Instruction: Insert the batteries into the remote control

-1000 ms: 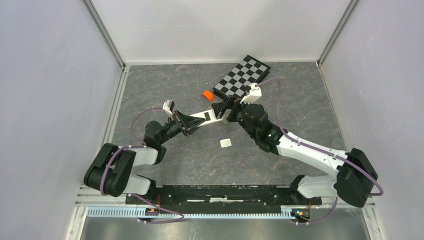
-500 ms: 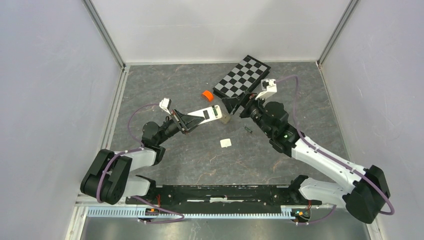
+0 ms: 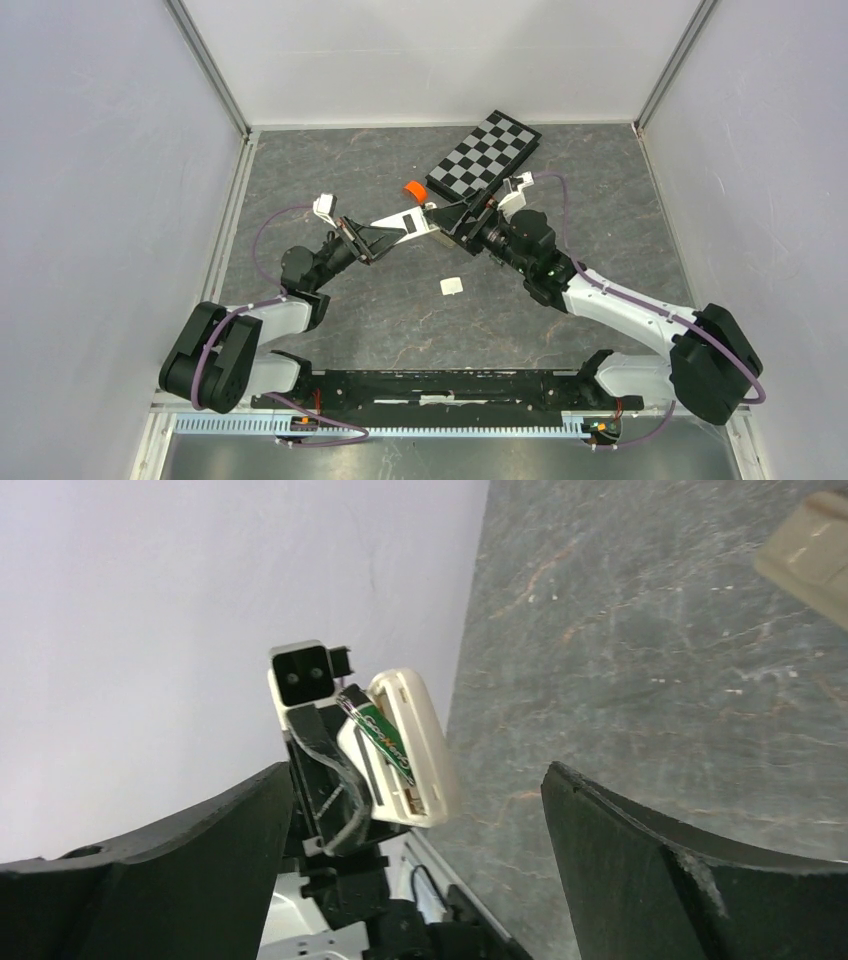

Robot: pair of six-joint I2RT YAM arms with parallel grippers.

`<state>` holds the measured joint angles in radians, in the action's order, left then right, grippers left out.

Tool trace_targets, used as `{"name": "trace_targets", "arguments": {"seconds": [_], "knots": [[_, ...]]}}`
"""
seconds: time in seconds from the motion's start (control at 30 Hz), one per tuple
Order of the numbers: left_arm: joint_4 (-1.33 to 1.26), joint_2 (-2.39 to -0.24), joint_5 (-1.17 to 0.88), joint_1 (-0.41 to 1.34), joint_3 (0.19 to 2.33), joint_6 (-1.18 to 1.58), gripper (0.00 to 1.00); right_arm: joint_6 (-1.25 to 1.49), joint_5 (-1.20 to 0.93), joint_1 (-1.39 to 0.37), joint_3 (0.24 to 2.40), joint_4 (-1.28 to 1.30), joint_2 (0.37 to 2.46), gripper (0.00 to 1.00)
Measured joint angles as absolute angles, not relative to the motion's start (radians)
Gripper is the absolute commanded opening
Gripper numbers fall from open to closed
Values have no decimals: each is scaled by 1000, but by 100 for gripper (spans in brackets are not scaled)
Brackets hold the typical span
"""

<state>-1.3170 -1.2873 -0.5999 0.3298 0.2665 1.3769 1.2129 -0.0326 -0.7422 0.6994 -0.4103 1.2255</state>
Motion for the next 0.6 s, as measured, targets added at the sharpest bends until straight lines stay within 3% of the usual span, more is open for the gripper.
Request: {"name": "trace_targets", "arguments": {"seconds": [0.13,0.4,0.6], "knots": [[-1321,-1287,-601,330,266,1377,2,1283,-44,-742,696,-480,1247,92],[-1343,-1283,-598,330,266,1377,2,1312,11,-742,662,-525,1225,59],[-1370,-1273,-590,331,266,1377,2,1296,52,-742,656,-511,1218,48]]}}
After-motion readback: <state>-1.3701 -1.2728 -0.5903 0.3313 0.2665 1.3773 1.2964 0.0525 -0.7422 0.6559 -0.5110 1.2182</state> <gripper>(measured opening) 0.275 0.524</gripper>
